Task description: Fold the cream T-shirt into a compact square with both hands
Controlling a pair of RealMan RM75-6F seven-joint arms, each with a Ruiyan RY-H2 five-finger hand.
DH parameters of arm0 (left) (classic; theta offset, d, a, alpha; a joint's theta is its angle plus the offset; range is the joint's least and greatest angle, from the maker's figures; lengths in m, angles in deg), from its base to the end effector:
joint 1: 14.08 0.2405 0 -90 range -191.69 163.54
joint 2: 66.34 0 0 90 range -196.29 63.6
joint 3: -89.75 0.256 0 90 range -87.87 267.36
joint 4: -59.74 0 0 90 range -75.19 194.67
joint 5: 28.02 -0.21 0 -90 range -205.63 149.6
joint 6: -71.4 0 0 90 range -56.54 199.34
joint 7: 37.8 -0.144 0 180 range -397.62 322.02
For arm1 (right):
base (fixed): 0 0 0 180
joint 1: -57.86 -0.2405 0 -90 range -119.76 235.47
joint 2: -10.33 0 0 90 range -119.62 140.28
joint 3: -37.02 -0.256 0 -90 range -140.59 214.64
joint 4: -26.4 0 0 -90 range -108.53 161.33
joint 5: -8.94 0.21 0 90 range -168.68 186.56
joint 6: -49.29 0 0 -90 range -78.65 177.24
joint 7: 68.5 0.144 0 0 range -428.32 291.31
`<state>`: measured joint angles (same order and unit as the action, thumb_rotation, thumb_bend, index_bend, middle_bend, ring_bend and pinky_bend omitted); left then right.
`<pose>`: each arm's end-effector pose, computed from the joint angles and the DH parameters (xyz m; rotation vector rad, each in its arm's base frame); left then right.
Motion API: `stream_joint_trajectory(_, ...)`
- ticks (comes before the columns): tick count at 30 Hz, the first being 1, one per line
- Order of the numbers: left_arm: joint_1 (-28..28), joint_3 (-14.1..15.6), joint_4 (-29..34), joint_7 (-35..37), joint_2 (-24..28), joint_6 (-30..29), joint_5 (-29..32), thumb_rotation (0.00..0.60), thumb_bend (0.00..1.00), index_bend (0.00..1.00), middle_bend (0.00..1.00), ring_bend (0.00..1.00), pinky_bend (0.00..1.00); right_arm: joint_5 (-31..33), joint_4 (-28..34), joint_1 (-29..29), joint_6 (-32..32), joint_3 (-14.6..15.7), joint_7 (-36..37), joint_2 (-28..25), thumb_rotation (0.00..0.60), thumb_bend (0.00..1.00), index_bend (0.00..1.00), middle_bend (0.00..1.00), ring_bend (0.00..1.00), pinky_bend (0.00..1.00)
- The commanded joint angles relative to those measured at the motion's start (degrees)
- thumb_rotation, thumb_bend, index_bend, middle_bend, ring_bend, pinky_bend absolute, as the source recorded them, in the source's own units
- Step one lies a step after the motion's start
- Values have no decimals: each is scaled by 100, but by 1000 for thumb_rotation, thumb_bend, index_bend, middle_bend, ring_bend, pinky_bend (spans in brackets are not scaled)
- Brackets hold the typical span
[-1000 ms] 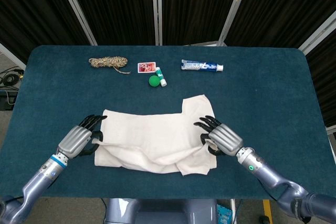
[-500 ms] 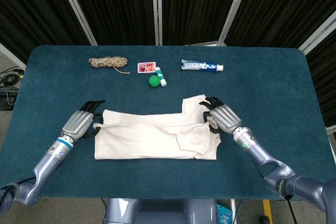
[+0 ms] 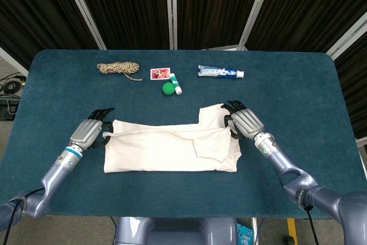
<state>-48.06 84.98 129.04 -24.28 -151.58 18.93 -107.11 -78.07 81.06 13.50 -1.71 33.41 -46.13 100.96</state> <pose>-0.2581 0.3359 0.0125 -1.7637 -1.2031 -0.9264 -0.2203 -0.3927 0.0014 1.9373 -1.0072 0.9719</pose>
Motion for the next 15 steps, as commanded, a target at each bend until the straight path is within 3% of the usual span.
stream_joint_trajectory(1, -24, -13, -54, -40, -30, 21, 26, 600, 537, 842, 0, 0, 0, 29, -106, -30, 67, 9, -3, 77, 600, 478, 706, 136, 0, 0)
stream_joint_trajectory(15, -124, -67, -492, 97, -273, 276, 205, 600, 537, 842, 0, 0, 0, 123, -540, -69, 178, -8, 78, 364, 600, 478, 706, 136, 0, 0)
